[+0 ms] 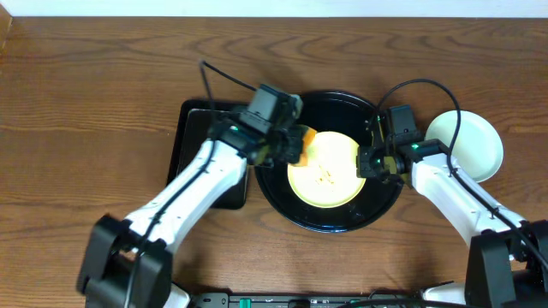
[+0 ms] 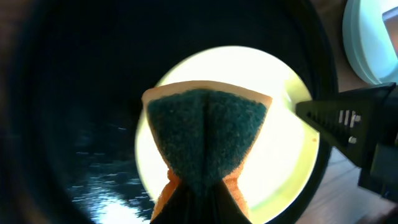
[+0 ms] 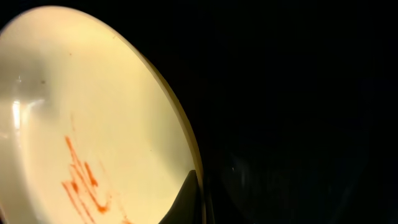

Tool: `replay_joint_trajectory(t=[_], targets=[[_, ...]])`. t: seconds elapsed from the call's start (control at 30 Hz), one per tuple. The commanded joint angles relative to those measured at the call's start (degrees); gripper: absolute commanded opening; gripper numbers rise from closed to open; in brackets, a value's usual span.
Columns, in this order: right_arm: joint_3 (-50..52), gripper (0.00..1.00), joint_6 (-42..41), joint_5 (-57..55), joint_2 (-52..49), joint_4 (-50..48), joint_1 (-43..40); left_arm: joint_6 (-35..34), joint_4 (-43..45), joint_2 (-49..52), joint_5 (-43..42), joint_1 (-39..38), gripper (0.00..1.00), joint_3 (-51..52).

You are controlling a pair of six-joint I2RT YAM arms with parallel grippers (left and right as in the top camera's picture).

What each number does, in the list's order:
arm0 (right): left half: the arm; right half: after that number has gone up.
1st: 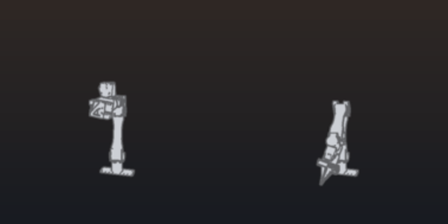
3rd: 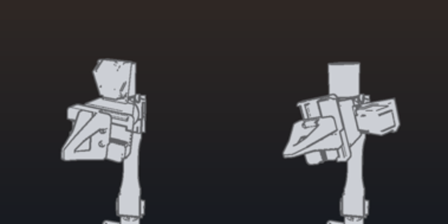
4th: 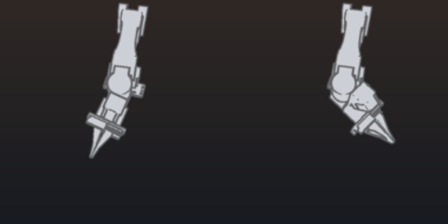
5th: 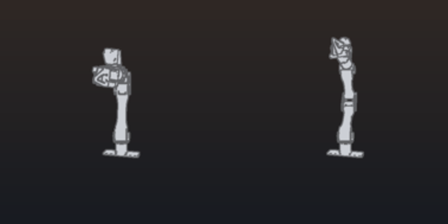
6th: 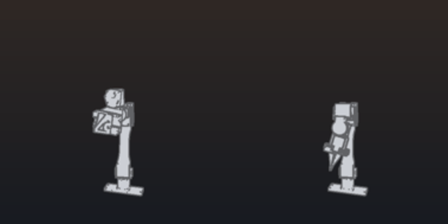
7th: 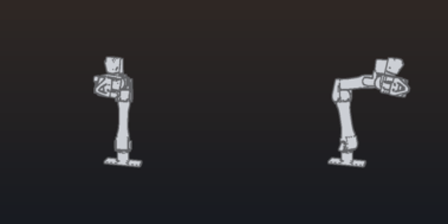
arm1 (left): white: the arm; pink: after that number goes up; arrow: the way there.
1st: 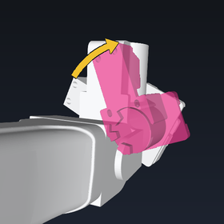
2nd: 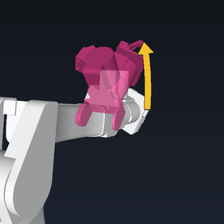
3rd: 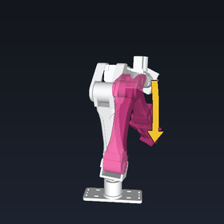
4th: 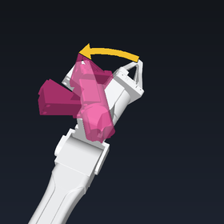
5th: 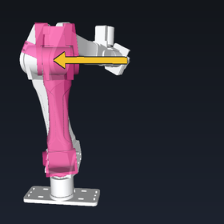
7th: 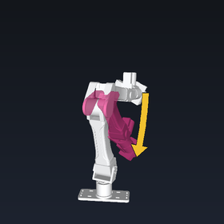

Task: Clean dirty plates on tray and stack at the side
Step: 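Scrub the yellow plate with the sponge in the left gripper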

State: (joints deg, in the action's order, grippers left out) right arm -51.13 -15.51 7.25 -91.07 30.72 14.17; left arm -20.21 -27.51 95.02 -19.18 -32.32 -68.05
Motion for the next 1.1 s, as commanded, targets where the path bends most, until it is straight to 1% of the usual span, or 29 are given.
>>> replay_joint_trajectory(t=[0.0,0.17,0.33,0.4,0.5,0.57,0.67,0.73,0.8,0.9,1.0,1.07], targets=[[0.7,0.01,-1.2,-1.3,-1.6,-0.1,0.5,-6.2,1.5,3.9,-0.3,-3.3,0.08,-0.4],[0.7,0.01,-1.2,-1.4,-3.4,-1.8,0.5,-10.3,4.8,9.2,-0.3,-8.8,0.08,-0.4],[0.7,0.01,-1.7,-1.4,-4.4,-1.7,0.5,-17.0,9.0,12.8,-0.3,-12.7,0.08,-0.4],[0.7,0.01,-1.7,-1.4,-4.4,-1.5,0.5,-18.4,10.5,13.8,-0.3,-13.7,0.08,-0.4],[0.7,0.01,-1.7,-1.4,-4.4,-1.3,0.5,-18.5,12.5,15.5,0.2,-14.7,0.07,-0.4],[0.7,0.01,-1.7,-1.4,-4.4,-1.1,0.5,-18.5,12.6,16.5,2.5,-14.8,0.07,-0.4],[0.7,0.01,-1.8,-1.4,-4.4,-0.9,0.5,-18.4,10.4,17.1,9.7,-14.0,0.07,-0.4],[0.7,0.01,-1.8,-1.4,-4.4,-0.9,0.5,-17.5,8.9,17.1,13.2,-13.0,0.07,-0.4],[0.7,0.01,-1.8,-1.4,-4.4,-0.9,0.5,-14.5,8.2,17.0,15.0,-11.4,0.07,-0.4],[0.7,0.01,-1.8,-1.4,-4.4,-0.9,0.5,-10.1,7.8,16.9,15.8,-8.9,0.07,-0.4],[0.7,0.01,-1.8,-1.4,-4.4,-0.9,0.5,-7.8,7.4,16.5,15.8,-6.7,0.07,-0.4],[0.7,0.01,-1.8,-1.4,-4.4,-0.9,0.5,-5.0,7.1,16.0,15.8,-5.4,0.07,-0.9]])
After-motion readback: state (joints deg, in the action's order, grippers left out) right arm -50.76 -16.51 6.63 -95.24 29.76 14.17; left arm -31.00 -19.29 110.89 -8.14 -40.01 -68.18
